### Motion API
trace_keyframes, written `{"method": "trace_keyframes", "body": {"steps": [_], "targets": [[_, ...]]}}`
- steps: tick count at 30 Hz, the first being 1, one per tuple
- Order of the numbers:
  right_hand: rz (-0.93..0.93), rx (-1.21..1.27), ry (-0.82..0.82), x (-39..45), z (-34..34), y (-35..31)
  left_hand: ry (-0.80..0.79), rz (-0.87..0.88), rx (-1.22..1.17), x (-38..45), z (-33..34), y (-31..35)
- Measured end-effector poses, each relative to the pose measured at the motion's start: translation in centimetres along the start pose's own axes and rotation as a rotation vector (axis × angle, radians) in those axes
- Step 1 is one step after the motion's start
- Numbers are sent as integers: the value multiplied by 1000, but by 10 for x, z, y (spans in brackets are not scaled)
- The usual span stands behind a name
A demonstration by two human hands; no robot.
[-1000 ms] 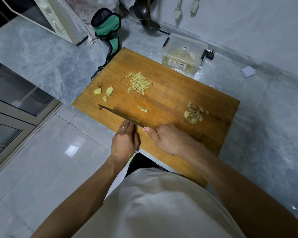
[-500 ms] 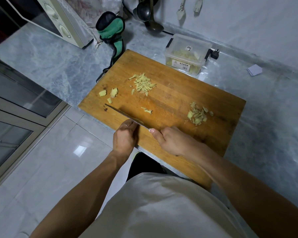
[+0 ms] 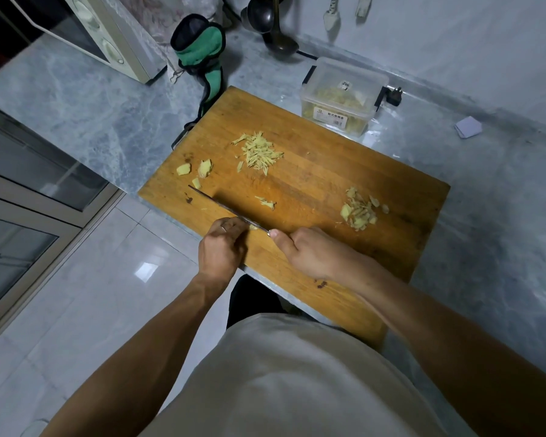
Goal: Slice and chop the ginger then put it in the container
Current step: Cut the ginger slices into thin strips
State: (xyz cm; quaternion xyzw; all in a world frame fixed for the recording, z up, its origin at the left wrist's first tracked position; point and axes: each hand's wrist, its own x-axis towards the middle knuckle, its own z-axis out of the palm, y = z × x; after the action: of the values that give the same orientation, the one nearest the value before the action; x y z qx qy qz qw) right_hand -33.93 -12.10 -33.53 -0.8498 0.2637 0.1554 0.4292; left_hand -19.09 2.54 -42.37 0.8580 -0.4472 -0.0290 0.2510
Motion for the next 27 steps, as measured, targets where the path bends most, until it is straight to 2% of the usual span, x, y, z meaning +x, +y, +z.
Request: {"method": "trace_keyframes", "body": {"steps": [6,16,27], "targets": [[9,-12,9,-15,-2,7,-8,-89,-17,-4,8,0],[-27,19,80,-16,-9,15,93,-36,-126,-6,4,6],[6,-40,12,-21,-9,-4,119,-37,-156,-5,5,8]]}}
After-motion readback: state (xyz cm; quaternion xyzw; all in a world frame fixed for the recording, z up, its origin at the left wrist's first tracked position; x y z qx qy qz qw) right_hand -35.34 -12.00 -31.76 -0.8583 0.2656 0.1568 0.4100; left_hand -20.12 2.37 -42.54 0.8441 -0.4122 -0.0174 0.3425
